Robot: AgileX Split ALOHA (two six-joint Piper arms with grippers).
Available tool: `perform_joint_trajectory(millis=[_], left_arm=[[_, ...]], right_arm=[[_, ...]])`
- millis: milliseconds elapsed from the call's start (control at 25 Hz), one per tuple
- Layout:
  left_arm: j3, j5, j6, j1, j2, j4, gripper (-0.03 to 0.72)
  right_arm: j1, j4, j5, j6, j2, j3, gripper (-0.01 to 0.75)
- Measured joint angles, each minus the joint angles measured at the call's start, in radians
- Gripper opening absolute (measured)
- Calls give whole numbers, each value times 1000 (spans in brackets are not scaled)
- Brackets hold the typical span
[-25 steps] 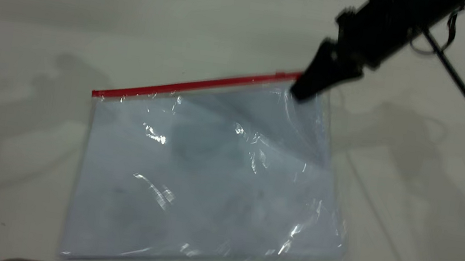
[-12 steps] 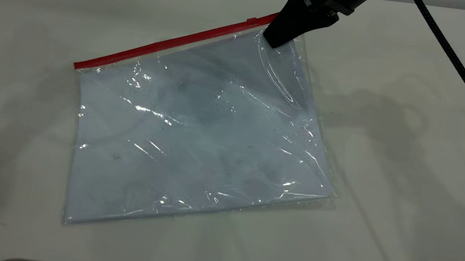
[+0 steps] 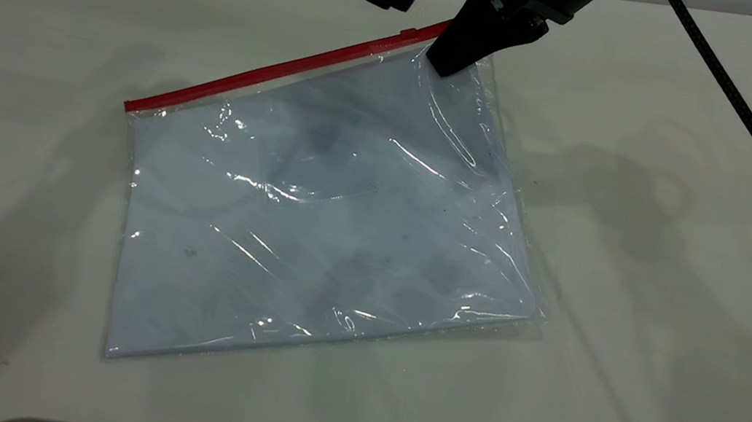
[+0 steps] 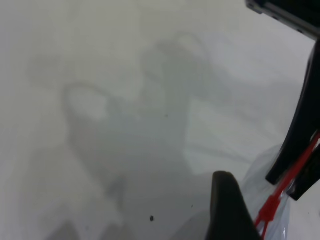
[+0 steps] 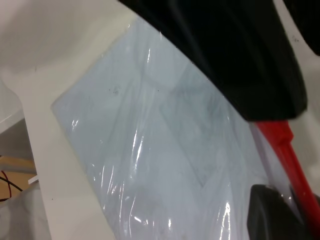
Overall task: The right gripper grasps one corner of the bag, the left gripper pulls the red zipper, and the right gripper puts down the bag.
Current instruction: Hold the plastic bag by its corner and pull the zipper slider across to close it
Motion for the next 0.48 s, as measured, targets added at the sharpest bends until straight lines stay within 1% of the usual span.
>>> perform_joint_trajectory(millis=[160, 480], left_arm=[[-4, 1, -2, -5, 7, 29, 490], [-10, -5, -3, -40, 23, 36, 481]], right_arm=[[0, 1, -4, 0, 0, 0, 34], [0, 1, -4, 0, 0, 0, 34]])
